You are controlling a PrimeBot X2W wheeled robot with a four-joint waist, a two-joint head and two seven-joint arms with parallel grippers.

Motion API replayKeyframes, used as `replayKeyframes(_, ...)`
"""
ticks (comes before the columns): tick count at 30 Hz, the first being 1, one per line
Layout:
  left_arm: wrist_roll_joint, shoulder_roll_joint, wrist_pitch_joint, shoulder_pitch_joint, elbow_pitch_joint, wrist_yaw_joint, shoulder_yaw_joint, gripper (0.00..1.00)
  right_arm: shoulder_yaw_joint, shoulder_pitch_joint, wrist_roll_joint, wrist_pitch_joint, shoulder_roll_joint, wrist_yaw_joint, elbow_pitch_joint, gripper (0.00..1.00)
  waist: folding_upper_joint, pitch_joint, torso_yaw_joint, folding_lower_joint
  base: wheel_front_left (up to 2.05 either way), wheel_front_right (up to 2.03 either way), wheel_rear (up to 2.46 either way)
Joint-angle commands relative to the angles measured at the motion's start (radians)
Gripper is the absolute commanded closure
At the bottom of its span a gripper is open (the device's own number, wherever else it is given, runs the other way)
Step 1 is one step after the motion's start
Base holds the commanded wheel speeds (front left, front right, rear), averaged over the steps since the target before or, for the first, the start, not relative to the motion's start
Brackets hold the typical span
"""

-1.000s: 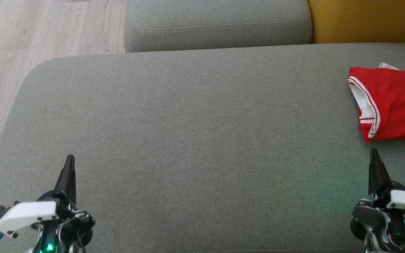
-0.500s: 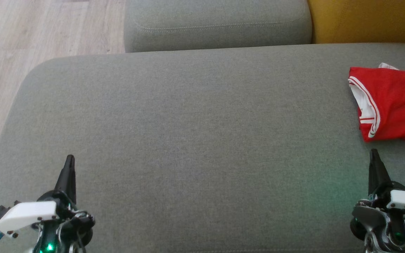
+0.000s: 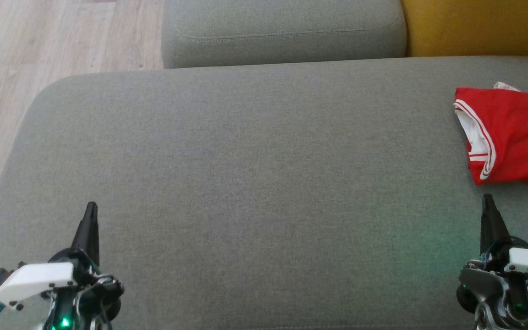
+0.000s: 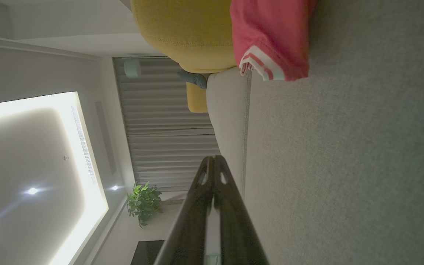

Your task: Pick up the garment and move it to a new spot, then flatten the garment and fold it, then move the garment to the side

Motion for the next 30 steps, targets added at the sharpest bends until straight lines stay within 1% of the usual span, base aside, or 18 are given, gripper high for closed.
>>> replayKeyframes(1,-0.003,0.005,0.006,-0.058,-0.037,-0.007,0.035,1.0,0.021,-0.052,0.007,0.006,-0.006,0.007,-0.038,1.0,0.0,0.0,0.0,0.0,0.0,0.0,0.0)
replayKeyframes(30,-0.002,0.004,0.007,-0.058,-0.037,-0.007,0.036,1.0,0.021,-0.052,0.007,0.006,-0.006,0.007,-0.038,1.0,0.0,0.0,0.0,0.0,0.0,0.0,0.0)
